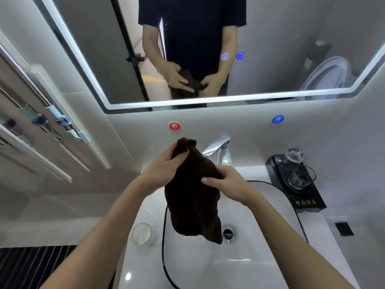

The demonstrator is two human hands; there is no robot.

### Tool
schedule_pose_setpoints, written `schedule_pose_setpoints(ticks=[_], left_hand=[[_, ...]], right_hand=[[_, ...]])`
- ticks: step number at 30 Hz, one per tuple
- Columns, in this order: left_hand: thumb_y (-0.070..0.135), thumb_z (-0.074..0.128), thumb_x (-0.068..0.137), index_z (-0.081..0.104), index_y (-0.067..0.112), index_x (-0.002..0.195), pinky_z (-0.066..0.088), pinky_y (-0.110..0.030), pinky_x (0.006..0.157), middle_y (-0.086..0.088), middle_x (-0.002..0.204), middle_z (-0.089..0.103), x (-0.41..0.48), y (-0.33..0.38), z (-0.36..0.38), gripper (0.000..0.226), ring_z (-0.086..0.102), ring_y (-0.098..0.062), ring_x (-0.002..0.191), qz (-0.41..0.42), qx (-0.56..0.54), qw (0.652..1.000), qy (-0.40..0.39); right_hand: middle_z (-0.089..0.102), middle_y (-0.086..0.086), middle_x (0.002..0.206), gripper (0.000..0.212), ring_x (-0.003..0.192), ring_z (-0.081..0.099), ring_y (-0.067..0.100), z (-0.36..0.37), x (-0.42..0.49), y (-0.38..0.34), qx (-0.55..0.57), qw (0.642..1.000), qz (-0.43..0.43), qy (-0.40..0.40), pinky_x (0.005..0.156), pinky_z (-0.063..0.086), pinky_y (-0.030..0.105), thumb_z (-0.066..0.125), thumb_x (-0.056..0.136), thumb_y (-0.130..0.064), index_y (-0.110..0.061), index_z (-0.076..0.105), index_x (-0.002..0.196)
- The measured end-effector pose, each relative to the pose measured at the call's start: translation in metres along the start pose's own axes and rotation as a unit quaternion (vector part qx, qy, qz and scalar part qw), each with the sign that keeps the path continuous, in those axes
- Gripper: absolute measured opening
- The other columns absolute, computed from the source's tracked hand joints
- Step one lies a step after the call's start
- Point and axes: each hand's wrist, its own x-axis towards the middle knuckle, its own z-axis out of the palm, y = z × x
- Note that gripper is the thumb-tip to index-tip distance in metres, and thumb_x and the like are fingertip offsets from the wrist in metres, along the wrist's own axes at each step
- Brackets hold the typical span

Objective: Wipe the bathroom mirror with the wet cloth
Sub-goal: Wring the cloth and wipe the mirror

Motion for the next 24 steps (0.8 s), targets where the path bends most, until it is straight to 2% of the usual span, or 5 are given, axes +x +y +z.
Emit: schedule_pose_setpoints(ticks=[6,12,18,20,24], left_hand=[[0.045,0.046,0.106,0.066,0.039,0.110,0.048,-0.044,0.108,0.005,0.117,0.073,0.015,0.025,-0.013,0.022,0.067,-0.018,0.113,0.019,0.072,0.997,0.008],[0.051,0.040,0.105,0.068,-0.005,0.103,0.052,-0.048,0.095,-0.023,0.099,0.071,0.019,0.062,0.004,0.063,0.068,-0.039,0.098,0.024,0.168,0.985,-0.029],[0.043,0.067,0.094,0.071,0.017,0.122,0.050,-0.043,0.108,-0.002,0.119,0.076,0.017,0.094,0.026,0.038,0.071,-0.021,0.113,0.030,-0.002,0.995,-0.094],[0.033,0.087,0.078,0.061,0.023,0.135,0.049,-0.046,0.109,-0.001,0.130,0.071,0.017,0.099,0.041,0.063,0.067,-0.023,0.121,0.059,0.004,0.988,-0.143],[0.026,0.089,0.068,0.044,0.035,0.146,0.050,-0.045,0.109,0.009,0.136,0.063,0.016,0.120,0.076,0.090,0.063,-0.014,0.124,0.091,0.073,0.988,-0.097]], right_hand=[[0.073,0.001,0.084,0.016,0.080,0.071,0.019,-0.031,-0.020,-0.055,-0.089,0.988,-0.068,0.106,0.075,0.056,0.035,0.073,0.093,-0.032,-0.016,0.071,0.091],[0.061,-0.002,0.075,0.026,0.074,0.060,0.015,-0.073,-0.033,-0.089,-0.113,0.977,-0.092,0.154,0.071,0.048,0.031,0.082,0.084,-0.017,-0.020,0.057,0.077],[0.054,-0.003,0.072,0.031,0.069,0.053,0.015,-0.124,-0.039,-0.115,-0.176,0.953,-0.122,0.213,0.067,0.043,0.033,0.081,0.085,-0.021,-0.014,0.053,0.075],[0.057,-0.006,0.071,0.029,0.067,0.055,0.008,-0.136,-0.042,-0.126,-0.197,0.942,-0.146,0.230,0.067,0.043,0.029,0.081,0.085,-0.024,-0.017,0.055,0.073],[0.057,-0.009,0.068,0.035,0.066,0.055,0.005,-0.156,-0.057,-0.142,-0.293,0.905,-0.136,0.277,0.058,0.037,0.025,0.074,0.090,-0.038,-0.029,0.050,0.067]])
